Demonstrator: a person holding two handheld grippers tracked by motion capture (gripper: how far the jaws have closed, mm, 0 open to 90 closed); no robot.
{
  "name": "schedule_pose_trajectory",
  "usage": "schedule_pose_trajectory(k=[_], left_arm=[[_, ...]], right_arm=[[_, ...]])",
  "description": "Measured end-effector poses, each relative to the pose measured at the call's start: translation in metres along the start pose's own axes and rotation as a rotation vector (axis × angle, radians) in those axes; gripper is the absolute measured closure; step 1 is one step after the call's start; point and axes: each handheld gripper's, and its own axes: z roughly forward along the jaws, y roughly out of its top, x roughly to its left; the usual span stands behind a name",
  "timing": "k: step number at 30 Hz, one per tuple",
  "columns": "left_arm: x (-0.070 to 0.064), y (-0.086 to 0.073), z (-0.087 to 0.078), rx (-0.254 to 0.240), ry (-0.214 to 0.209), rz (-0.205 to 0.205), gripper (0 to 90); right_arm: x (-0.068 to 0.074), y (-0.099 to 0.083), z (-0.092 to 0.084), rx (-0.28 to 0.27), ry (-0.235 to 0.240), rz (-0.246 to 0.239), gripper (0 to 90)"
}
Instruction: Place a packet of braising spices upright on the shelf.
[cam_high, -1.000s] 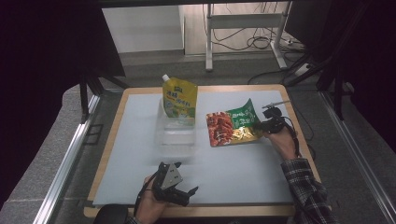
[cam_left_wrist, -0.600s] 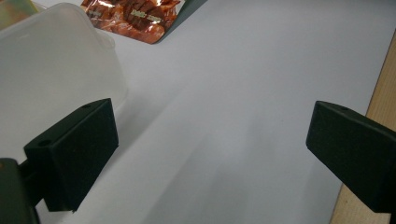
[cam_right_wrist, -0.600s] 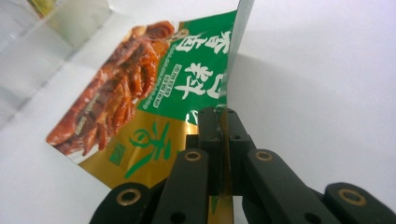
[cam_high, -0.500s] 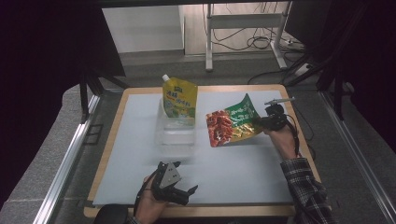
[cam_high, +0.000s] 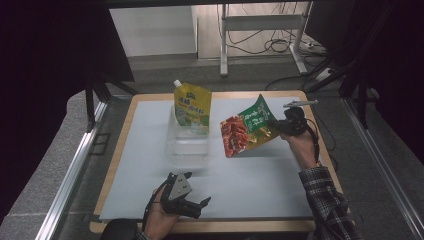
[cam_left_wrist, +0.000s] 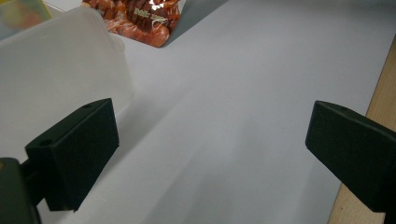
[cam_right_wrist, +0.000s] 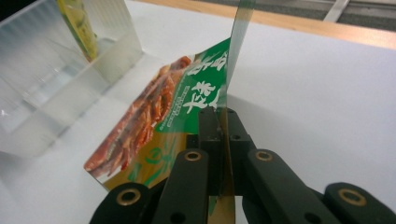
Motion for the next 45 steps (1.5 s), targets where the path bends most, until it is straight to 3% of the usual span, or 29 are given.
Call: schedule_pose_trajectory(k=[5,23,31,40,45], left_arm=[[0.0,0.001,-0.001,-0.006,-0.005,-0.015,2.6],[0.0,0.0,0.0,0.001,0.006,-0.002,3.0],[-0.001,0.0,0.0,0.005,0.013,0.018,3.1],[-0.001,0.0,0.0,0.008,0.014,0.022,3.1],[-0.001,0.0,0.0,0.008,0.015,0.024,3.1]], right_arm=[[0.003,0.009,-0.003,-0.028,0.04,0.017,88.6],[0.039,0.054,-0.015,-0.058,0.075,-0.062,88.9],[0.06,0.073,-0.024,-0.065,0.084,-0.132,89.0],[0.069,0.082,-0.033,-0.075,0.065,-0.179,89.0],[0.072,0.086,-0.039,-0.077,0.082,-0.19,89.0]])
